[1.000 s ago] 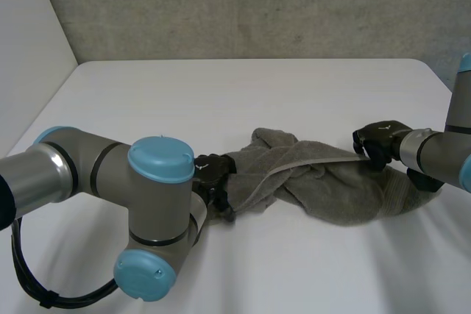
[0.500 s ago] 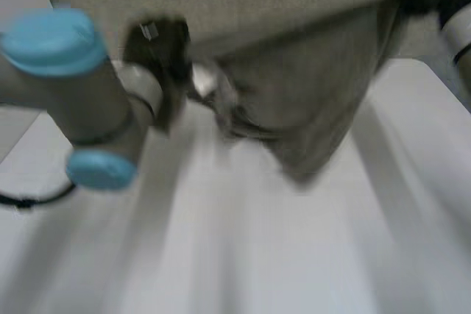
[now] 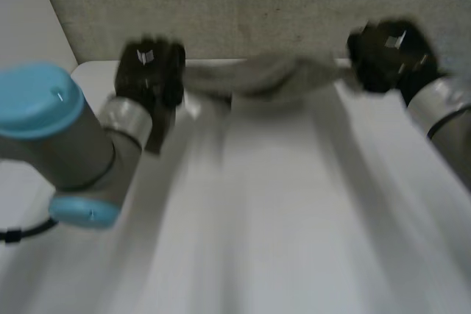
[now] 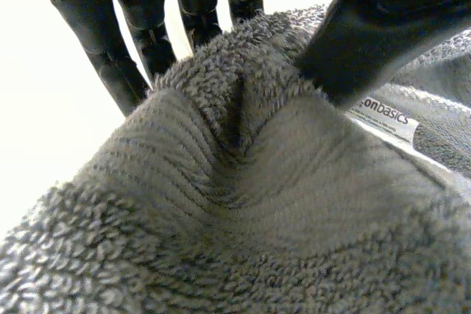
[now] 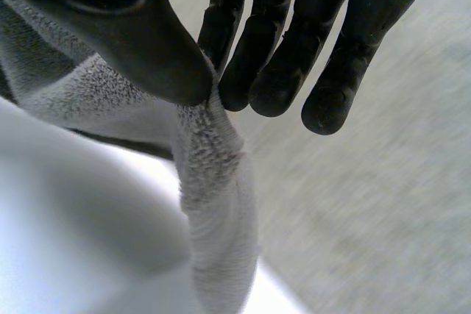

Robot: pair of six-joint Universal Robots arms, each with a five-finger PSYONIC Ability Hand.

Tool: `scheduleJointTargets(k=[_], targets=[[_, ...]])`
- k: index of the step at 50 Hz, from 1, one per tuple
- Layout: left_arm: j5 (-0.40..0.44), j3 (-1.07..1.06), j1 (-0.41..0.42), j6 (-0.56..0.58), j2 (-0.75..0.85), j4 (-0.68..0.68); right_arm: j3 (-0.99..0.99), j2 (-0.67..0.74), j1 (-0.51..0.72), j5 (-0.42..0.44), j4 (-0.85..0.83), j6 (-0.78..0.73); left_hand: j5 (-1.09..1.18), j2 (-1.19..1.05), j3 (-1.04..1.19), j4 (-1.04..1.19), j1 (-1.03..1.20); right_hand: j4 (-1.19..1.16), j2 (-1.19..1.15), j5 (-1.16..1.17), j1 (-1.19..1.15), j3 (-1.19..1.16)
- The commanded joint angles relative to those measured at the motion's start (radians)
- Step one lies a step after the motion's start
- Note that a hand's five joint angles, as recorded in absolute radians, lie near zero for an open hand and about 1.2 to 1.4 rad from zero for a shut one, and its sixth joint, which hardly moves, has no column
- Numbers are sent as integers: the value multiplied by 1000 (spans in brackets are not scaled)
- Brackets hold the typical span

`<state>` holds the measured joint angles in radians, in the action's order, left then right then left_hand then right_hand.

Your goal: Fold the towel.

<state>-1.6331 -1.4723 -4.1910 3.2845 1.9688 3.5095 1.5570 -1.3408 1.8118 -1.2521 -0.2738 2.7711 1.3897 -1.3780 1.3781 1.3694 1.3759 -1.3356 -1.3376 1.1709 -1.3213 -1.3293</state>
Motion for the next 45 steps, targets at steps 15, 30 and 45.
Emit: scheduleJointTargets(k=[15,30,45], targets=[[141,-329,-84,55,-24,3,294,72,97,-21,-2,-271,-764,577,-577,-569,-575,-61,-59,51,-75,-67],[131,-372,-52,-16,2,0,319,75,80,-21,-12,-258,-852,665,-666,-657,-663,-61,-59,51,-75,-67],[38,-482,-54,-16,-188,-225,317,78,80,-18,-12,-246,-819,633,-633,-624,-631,-61,-59,51,-75,-67]])
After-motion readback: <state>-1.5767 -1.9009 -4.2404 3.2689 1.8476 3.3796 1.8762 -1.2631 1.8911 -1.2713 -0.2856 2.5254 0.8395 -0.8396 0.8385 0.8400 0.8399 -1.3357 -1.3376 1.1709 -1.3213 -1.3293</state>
